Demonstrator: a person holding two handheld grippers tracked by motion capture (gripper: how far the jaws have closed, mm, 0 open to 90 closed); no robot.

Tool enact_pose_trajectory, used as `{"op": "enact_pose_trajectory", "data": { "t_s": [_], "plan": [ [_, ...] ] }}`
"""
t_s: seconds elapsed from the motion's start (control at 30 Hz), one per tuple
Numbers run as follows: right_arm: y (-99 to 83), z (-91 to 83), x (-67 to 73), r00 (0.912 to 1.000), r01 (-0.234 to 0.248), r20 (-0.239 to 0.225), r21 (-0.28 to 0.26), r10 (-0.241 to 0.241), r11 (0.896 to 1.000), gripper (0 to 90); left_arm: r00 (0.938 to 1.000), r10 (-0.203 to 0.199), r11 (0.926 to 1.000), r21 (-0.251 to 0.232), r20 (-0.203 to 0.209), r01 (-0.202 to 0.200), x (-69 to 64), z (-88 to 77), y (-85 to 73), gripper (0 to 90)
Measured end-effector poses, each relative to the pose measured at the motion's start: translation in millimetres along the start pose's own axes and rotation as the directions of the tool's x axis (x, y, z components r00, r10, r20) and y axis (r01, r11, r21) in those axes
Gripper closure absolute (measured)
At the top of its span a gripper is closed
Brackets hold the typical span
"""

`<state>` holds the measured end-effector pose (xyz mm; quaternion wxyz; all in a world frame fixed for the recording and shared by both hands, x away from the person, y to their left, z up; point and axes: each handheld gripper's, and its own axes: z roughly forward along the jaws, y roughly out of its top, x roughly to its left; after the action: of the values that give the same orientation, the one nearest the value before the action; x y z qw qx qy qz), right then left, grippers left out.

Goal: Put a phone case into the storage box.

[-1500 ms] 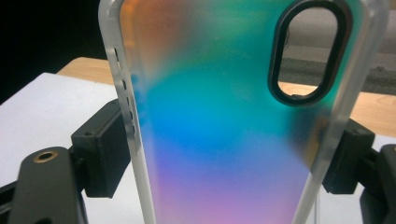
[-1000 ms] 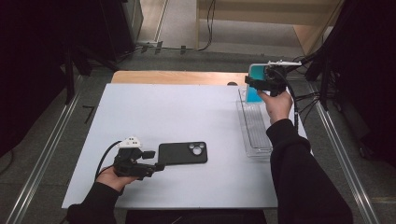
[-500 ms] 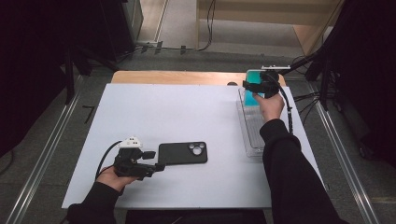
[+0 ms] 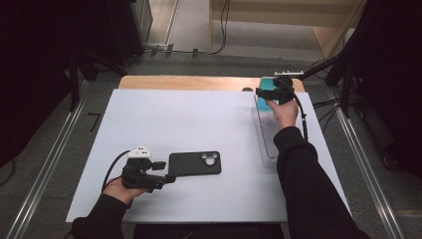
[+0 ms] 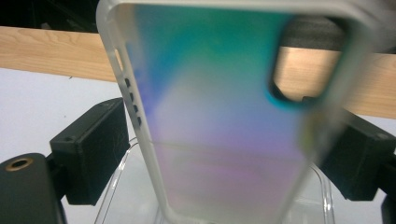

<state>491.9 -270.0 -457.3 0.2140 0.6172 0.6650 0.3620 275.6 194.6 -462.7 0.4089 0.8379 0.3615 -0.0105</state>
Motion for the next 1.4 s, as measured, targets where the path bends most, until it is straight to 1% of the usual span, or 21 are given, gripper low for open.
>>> {"op": "enact_pose_trajectory", "data": {
  "t_s": [0.03, 0.07, 0.1, 0.17, 0.33, 0.37, 0.43, 0.5, 0.6, 0.63, 0.7, 0.73, 0.8, 0.87, 1.0, 1.1, 1.13, 1.23, 1.27, 1.33, 1.4],
  "plan": [
    [0.3, -0.4, 0.0, 1.0000, -0.006, -0.001, 0.004, 0.006, 1.000, 6.6, 1.0000, 0.000, 1.0000, 0.001, 0.000, 0.000, 0.0, 0.1, 0.0, 30.4],
    [0.6, -0.3, -0.1, 0.9999, -0.009, -0.004, 0.003, 0.009, 1.000, 0.9, 1.0000, 0.001, 1.0000, 0.001, -0.001, -0.001, 0.0, 0.2, -0.1, 30.4],
    [0.7, -0.1, -0.3, 1.0000, -0.009, -0.002, 0.006, 0.009, 1.000, 0.0, 1.0000, 0.000, 1.0000, 0.001, -0.001, 0.000, 0.0, 0.1, 0.0, 30.4],
    [0.9, -0.8, -1.0, 0.9998, -0.019, -0.009, 0.014, 0.019, 1.000, 0.0, 1.0000, -0.001, 1.0000, 0.000, 0.000, 0.001, -0.1, 0.0, 0.1, 30.4],
    [1.8, -5.7, -1.1, 0.9992, -0.017, -0.036, 0.018, 0.018, 1.000, 0.0, 1.0000, -0.001, 1.0000, 0.000, -0.002, 0.001, 0.4, 0.0, 0.2, 30.4],
    [2.4, -7.3, -0.4, 0.9991, -0.019, -0.037, 0.017, 0.020, 1.000, 0.0, 1.0000, -0.003, 1.0000, -0.002, -0.002, 0.003, 0.4, 0.2, 0.3, 30.4],
    [3.7, -11.3, 1.0, 0.9992, -0.007, -0.040, 0.009, 0.007, 1.000, 0.0, 1.0000, -0.002, 1.0000, 0.000, -0.002, 0.002, 0.4, 0.4, 0.8, 30.4],
    [5.3, -16.1, 2.5, 0.9987, -0.009, -0.051, 0.005, 0.009, 1.000, 0.0, 1.0000, -0.001, 1.0000, 0.002, -0.001, 0.001, 0.6, 0.7, 1.2, 30.4],
    [7.4, -23.5, 5.1, 0.9983, -0.007, -0.058, 0.012, 0.007, 1.000, 0.0, 1.0000, 0.000, 1.0000, 0.001, -0.002, 0.000, 1.0, 1.0, 1.9, 30.4],
    [7.9, -26.2, 6.1, 0.9985, -0.007, -0.054, 0.019, 0.008, 1.000, 0.0, 1.0000, -0.002, 1.0000, 0.000, 0.000, 0.002, 1.3, 1.1, 2.2, 30.4],
    [8.9, -33.4, 8.7, 0.9996, -0.007, -0.028, 0.041, 0.008, 0.999, 0.0, 1.0000, -0.008, 1.0000, -0.002, 0.002, 0.008, 1.9, 1.0, 2.6, 30.4],
    [9.2, -36.9, 9.6, 0.9996, -0.005, -0.026, 0.047, 0.007, 0.999, 0.0, 1.0000, -0.009, 1.0000, 0.001, -0.001, 0.009, 2.3, 0.9, 3.0, 30.4],
    [9.7, -43.9, 11.0, 0.9992, -0.011, -0.038, 0.058, 0.014, 0.998, 0.0, 1.0000, -0.009, 1.0000, 0.004, -0.001, 0.009, 3.4, 0.7, 4.0, 30.4],
    [9.9, -50.8, 13.4, 0.9980, -0.012, -0.062, 0.064, 0.016, 0.998, 0.0, 0.9999, -0.015, 0.9999, 0.000, 0.002, 0.015, 4.0, 0.6, 5.1, 30.4],
    [6.0, -64.5, 23.1, 0.9946, -0.012, -0.102, 0.052, 0.017, 0.999, 0.0, 0.9997, -0.025, 0.9997, -0.003, 0.003, 0.025, 6.8, -0.5, 7.5, 30.4],
    [-0.4, -72.9, 30.3, 0.9886, -0.008, -0.150, 0.055, 0.016, 0.998, 0.0, 0.9994, -0.033, 0.9994, -0.005, -0.001, 0.033, 8.2, -0.8, 9.5, 30.3],
    [-2.7, -75.4, 32.5, 0.9867, 0.001, -0.162, 0.057, 0.008, 0.998, 0.0, 0.9995, -0.030, 0.9995, -0.006, -0.003, 0.030, 8.4, -1.0, 10.0, 30.4],
    [-9.2, -82.8, 38.0, 0.9825, 0.022, -0.186, 0.062, -0.010, 0.998, 0.0, 0.9996, -0.027, 0.9996, -0.006, -0.004, 0.027, 8.9, -1.5, 11.9, 30.3],
    [-11.5, -85.5, 39.5, 0.9781, 0.030, -0.207, 0.060, -0.017, 0.998, 0.0, 0.9996, -0.028, 0.9996, -0.010, 0.000, 0.028, 9.2, -1.2, 12.4, 30.3],
    [-16.5, -90.9, 42.5, 0.9650, 0.043, -0.261, 0.067, -0.024, 0.997, 0.0, 0.9997, -0.026, 0.9996, -0.007, 0.001, 0.026, 9.8, -1.1, 13.7, 30.3],
    [-23.2, -95.1, 45.1, 0.9482, 0.056, -0.316, 0.068, -0.032, 0.996, 1.0, 0.9997, -0.024, 0.9997, -0.006, 0.002, 0.024, 10.5, -0.8, 14.8, 30.3]
  ]
}}
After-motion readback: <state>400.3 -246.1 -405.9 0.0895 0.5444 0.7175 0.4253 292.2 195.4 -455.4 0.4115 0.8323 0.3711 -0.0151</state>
